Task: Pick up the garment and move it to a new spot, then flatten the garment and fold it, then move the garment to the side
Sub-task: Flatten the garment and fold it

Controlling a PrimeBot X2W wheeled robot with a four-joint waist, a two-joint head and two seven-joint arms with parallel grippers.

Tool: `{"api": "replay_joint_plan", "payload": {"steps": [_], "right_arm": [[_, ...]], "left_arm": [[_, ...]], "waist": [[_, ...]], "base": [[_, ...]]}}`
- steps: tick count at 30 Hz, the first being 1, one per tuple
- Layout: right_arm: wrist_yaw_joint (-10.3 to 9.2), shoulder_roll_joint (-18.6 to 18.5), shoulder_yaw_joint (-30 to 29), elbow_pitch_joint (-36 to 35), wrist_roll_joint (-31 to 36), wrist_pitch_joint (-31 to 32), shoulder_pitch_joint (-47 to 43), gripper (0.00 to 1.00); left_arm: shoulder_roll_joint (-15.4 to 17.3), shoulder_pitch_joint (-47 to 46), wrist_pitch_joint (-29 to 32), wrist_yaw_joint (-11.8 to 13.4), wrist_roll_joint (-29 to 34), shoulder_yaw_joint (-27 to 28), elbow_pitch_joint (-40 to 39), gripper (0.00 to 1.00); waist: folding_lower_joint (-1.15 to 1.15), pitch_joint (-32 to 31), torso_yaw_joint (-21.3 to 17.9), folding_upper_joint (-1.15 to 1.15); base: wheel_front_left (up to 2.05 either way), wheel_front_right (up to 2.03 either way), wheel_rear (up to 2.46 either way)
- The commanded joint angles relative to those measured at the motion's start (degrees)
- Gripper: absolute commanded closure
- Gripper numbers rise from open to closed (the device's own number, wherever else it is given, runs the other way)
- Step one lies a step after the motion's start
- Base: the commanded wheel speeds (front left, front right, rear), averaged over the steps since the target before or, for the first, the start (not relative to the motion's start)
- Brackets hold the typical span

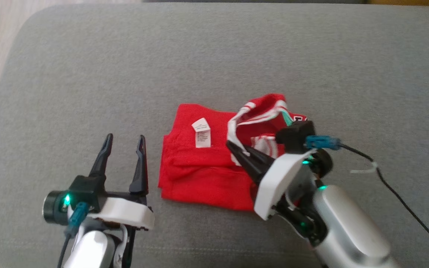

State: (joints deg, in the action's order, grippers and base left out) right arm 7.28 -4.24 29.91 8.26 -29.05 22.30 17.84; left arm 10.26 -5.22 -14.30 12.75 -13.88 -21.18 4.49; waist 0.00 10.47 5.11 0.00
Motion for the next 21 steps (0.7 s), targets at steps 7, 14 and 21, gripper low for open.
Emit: {"api": "replay_joint_plan", "payload": {"steps": [7,14,21], "right_arm": [[0.21,1.3,8.3,6.3,-6.2,-7.6,8.2,1.0],[0.21,1.3,12.4,14.7,-9.9,-13.8,12.9,0.0],[0.21,1.4,14.0,12.6,-8.0,-28.3,16.9,0.0]], "left_arm": [[-0.7,-3.7,-0.7,-0.6,-0.4,1.3,-0.7,0.0],[-1.5,-4.3,-0.7,-1.1,0.1,1.1,-0.4,0.0],[-1.4,-4.2,-0.7,-1.3,0.6,1.9,-0.3,0.0]], "waist": [[0.0,1.5,2.9,0.0],[0.0,2.3,3.8,0.0],[0.0,2.5,2.2,0.0]], "base": [[0.0,0.0,0.0],[0.0,0.0,0.0],[0.0,0.0,0.0]]}}
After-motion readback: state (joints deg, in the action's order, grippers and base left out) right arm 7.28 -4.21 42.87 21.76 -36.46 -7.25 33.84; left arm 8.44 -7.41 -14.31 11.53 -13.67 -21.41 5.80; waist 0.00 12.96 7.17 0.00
